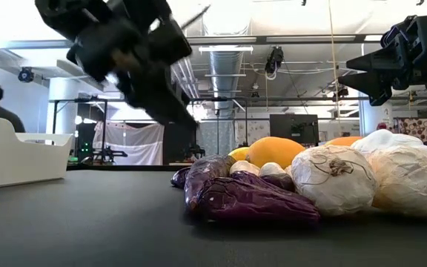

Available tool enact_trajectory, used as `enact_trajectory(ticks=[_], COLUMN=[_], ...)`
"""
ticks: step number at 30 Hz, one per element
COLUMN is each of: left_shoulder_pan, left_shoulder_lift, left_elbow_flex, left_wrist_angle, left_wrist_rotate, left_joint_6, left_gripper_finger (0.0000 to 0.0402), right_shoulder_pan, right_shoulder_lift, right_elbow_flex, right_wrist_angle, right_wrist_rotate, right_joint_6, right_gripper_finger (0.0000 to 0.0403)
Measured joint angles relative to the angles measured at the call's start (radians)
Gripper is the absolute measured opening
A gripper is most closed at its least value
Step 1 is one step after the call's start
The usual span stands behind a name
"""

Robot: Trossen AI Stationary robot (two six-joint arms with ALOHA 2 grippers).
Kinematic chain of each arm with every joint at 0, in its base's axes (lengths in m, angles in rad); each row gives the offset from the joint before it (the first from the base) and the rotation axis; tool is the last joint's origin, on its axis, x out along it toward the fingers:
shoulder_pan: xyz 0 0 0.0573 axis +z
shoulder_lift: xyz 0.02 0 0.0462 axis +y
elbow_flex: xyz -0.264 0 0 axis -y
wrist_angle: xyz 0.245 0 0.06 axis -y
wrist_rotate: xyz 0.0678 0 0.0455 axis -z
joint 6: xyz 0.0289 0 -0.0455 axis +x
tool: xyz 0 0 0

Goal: Sort produce into baskets
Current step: Put the eggplant into the top white bin

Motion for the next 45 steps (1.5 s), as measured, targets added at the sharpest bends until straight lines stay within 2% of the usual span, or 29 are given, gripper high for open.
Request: enact_trajectory(ticks=[5, 14, 19, 24, 33, 41, 45], left_shoulder_pan=[-0.001, 0.001, 0.000, 0.000, -0.024, -0.054, -0.056], left_shoulder_lift=[0.092, 0.185, 0.180, 0.137, 0.064, 0.063, 0.063], left_elbow_flex=[0.065, 0.144, 0.144, 0.144, 0.143, 0.142, 0.144], left_wrist_angle=[-0.099, -0.168, -0.208, -0.248, -0.412, -0.467, -0.464], left_wrist_rotate=[-0.024, -0.029, -0.027, -0.027, -0.028, -0.178, -0.184], left_joint_6=[0.064, 0.132, 0.125, 0.085, -0.096, -0.262, -0.328], left_gripper_finger=[0.0030, 0.0134, 0.0169, 0.0175, 0.0173, 0.0173, 0.0173], right_shoulder_pan=[0.000, 0.000, 0.000, 0.000, 0.000, 0.000, 0.000], right_shoulder_lift=[0.000, 0.000, 0.000, 0.000, 0.000, 0.000, 0.000], right_elbow_flex=[0.000, 0.000, 0.000, 0.000, 0.000, 0.000, 0.000], right_wrist_angle=[0.000, 0.002, 0.001, 0.002, 0.002, 0.002, 0.003], right_wrist_rotate=[0.000, 0.000, 0.000, 0.000, 0.000, 0.000, 0.000], right_joint_6=[0.000, 0.000, 0.000, 0.000, 0.000, 0.000, 0.000], right_gripper_finger=[0.0238, 0.0238, 0.0238, 0.0238, 0.0238, 0.0238, 0.0238])
